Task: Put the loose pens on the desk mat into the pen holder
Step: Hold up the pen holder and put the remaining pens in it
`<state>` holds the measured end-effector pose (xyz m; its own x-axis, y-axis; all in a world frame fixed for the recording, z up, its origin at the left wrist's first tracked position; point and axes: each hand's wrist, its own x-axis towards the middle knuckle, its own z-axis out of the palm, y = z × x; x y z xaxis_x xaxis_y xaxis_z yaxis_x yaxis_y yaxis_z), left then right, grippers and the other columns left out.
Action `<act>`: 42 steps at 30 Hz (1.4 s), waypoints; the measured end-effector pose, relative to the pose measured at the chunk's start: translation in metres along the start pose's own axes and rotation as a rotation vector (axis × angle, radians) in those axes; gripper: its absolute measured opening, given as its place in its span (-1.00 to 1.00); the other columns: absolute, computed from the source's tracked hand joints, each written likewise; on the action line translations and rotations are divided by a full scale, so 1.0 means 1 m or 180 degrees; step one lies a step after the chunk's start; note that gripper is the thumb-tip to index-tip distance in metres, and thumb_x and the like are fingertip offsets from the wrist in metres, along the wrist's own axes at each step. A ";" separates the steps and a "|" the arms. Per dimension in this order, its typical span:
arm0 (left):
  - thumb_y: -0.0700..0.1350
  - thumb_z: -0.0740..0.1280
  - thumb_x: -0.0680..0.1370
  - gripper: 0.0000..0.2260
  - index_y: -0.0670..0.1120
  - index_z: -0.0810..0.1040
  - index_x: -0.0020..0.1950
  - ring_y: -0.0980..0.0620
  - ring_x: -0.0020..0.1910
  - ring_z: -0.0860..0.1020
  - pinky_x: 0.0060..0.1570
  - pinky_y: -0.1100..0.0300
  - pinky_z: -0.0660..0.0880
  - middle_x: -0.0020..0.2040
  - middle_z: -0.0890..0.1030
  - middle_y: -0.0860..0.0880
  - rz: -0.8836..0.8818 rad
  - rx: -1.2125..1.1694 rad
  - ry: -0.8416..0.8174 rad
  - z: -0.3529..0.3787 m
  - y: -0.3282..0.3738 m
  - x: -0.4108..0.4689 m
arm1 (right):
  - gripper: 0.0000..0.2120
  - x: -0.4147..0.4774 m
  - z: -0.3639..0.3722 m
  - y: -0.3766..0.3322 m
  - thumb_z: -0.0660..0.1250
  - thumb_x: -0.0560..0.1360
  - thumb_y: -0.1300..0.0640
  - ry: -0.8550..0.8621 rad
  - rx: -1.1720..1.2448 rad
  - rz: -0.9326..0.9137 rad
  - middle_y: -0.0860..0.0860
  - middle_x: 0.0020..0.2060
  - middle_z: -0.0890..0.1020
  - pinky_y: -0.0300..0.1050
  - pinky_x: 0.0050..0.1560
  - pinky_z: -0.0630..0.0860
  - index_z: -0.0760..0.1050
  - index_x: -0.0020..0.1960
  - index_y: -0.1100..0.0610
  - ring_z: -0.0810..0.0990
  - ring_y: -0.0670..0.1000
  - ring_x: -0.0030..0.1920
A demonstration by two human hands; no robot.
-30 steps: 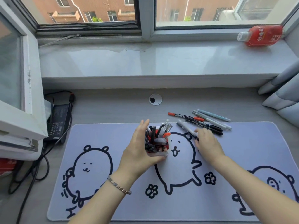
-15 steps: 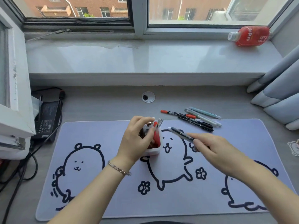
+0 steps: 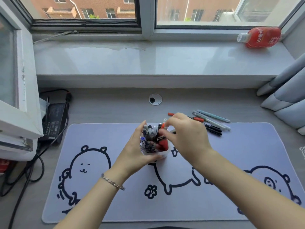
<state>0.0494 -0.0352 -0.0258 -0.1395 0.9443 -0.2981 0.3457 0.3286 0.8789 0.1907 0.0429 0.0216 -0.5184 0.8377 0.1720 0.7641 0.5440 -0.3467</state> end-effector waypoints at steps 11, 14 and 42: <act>-0.14 0.57 0.22 -0.14 0.17 0.19 0.39 0.34 0.07 0.41 -0.11 0.63 0.35 0.16 0.36 0.34 0.0077 0.0148 0.0103 -0.004 -0.001 0.002 | -0.17 -0.001 0.034 -0.011 -0.31 0.36 -0.38 -0.0542 0.0844 -0.0075 0.00 0.50 0.08 -0.01 0.46 -0.23 -0.02 0.48 0.06 -0.14 -0.13 0.47; -0.19 0.56 0.22 -0.18 0.21 0.23 0.35 0.32 0.09 0.45 -0.10 0.60 0.38 0.19 0.43 0.25 0.0062 0.0084 0.0102 -0.003 -0.005 0.002 | -0.13 -0.013 0.029 -0.008 -0.36 0.30 -0.40 -0.0760 0.0475 0.0054 -0.01 0.51 -0.01 -0.02 0.40 -0.36 -0.07 0.48 0.03 -0.19 -0.10 0.48; -0.20 0.59 0.21 -0.17 0.32 0.21 0.24 0.57 0.08 0.35 0.02 0.60 0.35 0.15 0.42 0.31 0.0360 0.0151 0.0294 0.012 0.004 0.008 | -0.71 -0.029 0.059 0.166 0.28 0.46 0.27 -0.0993 -0.0464 0.1330 0.20 0.13 0.53 0.08 0.17 0.34 0.44 0.17 0.26 0.41 0.22 0.19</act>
<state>0.0605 -0.0261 -0.0288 -0.1811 0.9702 -0.1609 0.4072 0.2229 0.8858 0.3097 0.1063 -0.0948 -0.2313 0.9421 -0.2427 0.9635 0.1872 -0.1915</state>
